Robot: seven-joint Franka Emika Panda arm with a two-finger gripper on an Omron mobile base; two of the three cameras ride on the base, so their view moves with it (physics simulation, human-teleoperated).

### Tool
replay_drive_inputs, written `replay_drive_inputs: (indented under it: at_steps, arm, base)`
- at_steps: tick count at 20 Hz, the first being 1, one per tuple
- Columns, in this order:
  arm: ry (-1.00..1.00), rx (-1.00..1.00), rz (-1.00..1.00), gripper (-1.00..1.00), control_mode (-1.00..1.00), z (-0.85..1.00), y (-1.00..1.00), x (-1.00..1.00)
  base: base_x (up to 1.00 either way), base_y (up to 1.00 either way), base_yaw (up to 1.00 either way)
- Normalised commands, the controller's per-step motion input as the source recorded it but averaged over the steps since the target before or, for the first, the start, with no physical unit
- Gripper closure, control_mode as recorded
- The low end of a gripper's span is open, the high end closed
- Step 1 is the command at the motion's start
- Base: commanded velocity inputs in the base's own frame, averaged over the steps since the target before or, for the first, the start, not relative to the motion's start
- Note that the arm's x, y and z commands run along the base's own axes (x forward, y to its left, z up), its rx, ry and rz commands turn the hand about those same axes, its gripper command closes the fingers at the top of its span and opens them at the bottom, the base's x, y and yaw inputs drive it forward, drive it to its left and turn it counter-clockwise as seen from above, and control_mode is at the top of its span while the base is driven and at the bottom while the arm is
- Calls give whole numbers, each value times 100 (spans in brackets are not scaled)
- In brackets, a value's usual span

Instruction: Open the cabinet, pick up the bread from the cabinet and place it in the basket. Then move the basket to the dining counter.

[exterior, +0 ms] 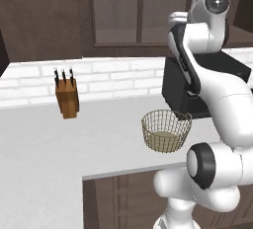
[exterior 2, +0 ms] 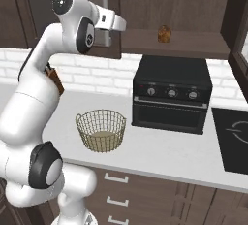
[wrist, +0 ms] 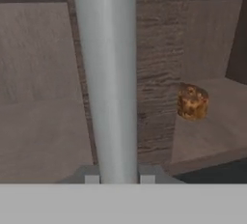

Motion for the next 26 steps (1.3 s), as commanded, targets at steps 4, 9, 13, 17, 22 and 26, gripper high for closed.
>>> replay_drive_inputs:
  at_steps: [4,9,13,17,22,26]
  arm:
    - [0,0,-22,100,-100,0,42,-92]
    - [0,0,-22,100,-100,7,51,-100]
    - [0,0,-11,100,-100,7,35,-100]
    - [2,0,0,100,-100,0,22,-77]
    - [7,0,0,-100,-100,0,4,-6]
    - [1,0,0,-100,-100,0,12,-1]
  base:
    - [0,0,0]
    - [0,0,0]
    - [0,0,0]
    - [0,0,0]
    - [0,0,0]
    - [0,0,0]
